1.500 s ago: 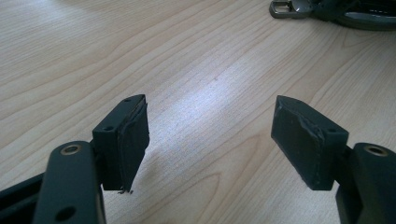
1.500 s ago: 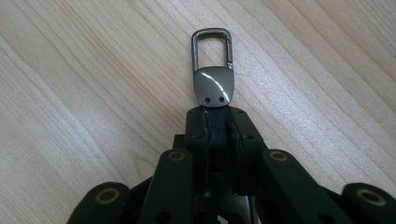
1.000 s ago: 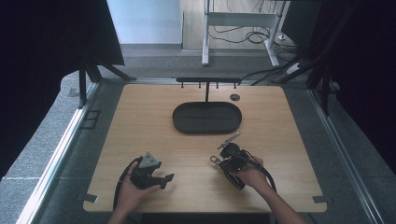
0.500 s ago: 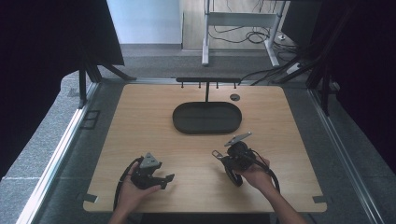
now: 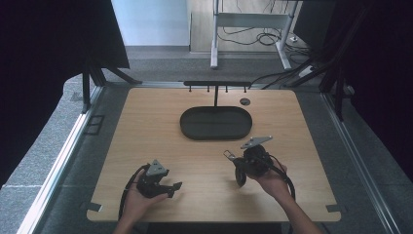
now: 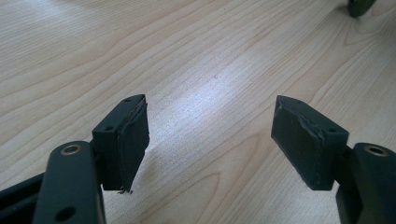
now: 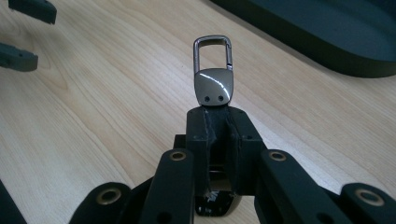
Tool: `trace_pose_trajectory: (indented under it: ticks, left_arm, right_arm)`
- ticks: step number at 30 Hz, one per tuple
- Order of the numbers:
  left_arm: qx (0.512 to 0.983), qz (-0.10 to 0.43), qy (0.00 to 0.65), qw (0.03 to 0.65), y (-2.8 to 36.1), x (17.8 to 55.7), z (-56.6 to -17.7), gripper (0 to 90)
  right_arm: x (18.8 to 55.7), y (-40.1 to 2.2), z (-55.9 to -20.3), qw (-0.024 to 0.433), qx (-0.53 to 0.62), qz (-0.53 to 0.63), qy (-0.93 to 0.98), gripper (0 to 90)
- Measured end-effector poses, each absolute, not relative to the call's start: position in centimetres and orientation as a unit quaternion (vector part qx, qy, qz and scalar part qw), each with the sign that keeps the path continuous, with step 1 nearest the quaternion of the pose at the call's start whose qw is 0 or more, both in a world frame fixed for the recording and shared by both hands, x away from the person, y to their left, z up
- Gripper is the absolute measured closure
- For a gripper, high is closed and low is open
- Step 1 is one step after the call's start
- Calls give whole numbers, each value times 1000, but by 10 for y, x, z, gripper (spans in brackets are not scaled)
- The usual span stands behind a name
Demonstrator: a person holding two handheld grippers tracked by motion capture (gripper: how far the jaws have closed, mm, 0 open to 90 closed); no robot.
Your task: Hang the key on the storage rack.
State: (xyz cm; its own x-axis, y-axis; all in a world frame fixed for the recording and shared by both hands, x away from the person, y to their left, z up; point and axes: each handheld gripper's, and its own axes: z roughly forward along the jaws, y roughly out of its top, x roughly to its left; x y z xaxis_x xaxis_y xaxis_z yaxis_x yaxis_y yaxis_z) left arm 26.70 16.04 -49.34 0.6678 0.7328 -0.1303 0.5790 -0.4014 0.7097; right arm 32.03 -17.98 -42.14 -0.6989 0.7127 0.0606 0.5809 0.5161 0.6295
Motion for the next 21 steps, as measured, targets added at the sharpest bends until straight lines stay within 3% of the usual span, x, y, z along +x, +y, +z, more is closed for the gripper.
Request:
trace_pose_trajectory:
  ticks: [21]
  left_arm:
    - [831, 102, 394, 379, 159, 267, -495, 283]
  right_arm:
    - [317, -187, -400, 132, 373, 361, 844, 809]
